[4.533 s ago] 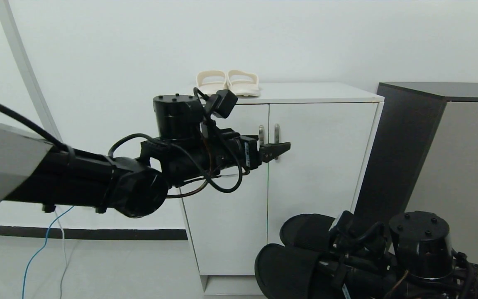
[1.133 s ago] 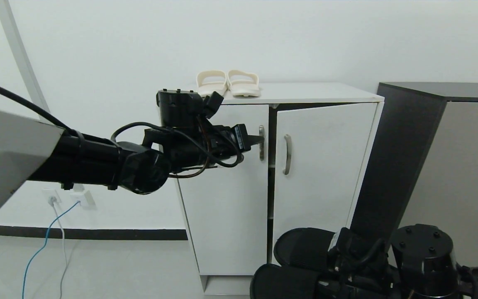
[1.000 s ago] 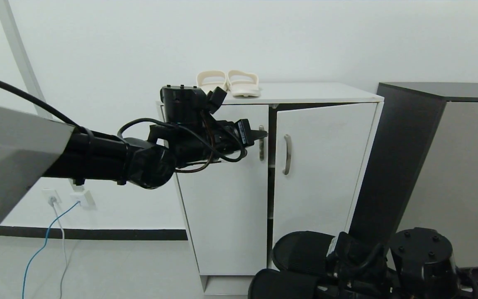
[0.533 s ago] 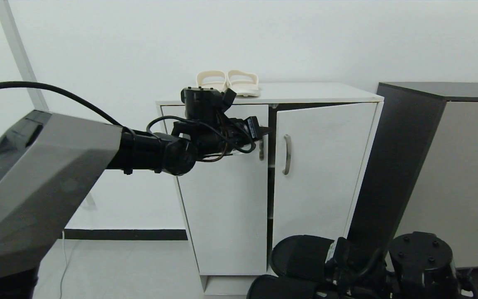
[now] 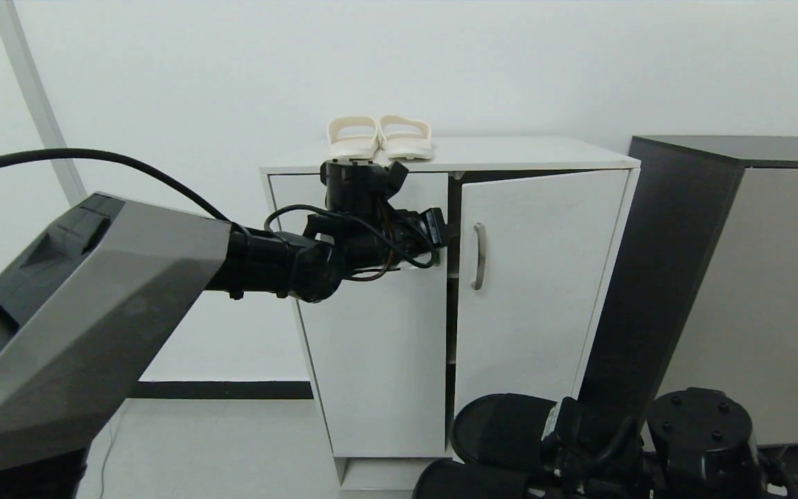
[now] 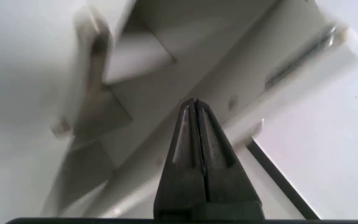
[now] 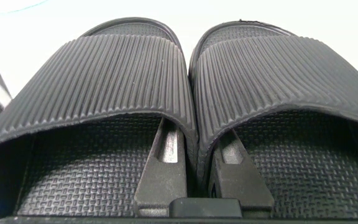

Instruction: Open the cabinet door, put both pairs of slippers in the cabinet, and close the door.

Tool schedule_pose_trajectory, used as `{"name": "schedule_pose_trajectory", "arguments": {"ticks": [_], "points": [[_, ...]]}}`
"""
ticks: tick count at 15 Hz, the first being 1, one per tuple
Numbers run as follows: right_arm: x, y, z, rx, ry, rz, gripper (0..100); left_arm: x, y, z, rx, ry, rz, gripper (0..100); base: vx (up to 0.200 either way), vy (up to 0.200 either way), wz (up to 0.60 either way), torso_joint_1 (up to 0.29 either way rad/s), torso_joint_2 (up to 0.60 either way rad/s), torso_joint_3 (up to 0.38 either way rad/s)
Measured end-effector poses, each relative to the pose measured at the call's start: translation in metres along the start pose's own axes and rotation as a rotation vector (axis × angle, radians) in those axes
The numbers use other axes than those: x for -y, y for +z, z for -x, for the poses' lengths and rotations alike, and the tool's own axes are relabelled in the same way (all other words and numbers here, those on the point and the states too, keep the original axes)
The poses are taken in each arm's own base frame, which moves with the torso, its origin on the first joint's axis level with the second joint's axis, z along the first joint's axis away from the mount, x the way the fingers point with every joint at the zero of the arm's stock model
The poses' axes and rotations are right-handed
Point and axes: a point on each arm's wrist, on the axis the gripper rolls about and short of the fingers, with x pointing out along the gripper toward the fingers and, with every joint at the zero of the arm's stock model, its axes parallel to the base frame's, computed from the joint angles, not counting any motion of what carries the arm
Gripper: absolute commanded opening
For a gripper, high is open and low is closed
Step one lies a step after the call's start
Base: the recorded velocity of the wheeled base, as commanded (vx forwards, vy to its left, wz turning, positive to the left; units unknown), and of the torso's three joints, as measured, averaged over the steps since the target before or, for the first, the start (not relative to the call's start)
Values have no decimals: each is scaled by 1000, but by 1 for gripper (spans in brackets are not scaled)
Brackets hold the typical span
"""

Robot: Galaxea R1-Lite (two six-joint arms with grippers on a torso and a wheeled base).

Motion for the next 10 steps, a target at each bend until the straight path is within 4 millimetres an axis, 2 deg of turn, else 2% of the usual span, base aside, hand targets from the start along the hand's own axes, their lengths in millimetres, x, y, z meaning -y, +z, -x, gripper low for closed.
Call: {"name": "schedule_pose_trajectory", "arguments": {"ticks": [3,6,10], "points": [[-1,0,0,-2,4,2,0,21,-19,5,-10,-55,-30,0,-200,0,0,-1,2,4],[0,0,0,0,1,0,0,35,-29,15,-12,-85,-42,0,0,0,0,0,0,0],[5,2,-1,7,-18,-10,0,34,-24,40,46,-25,-49,0,0,0,0,0,0,0]]}}
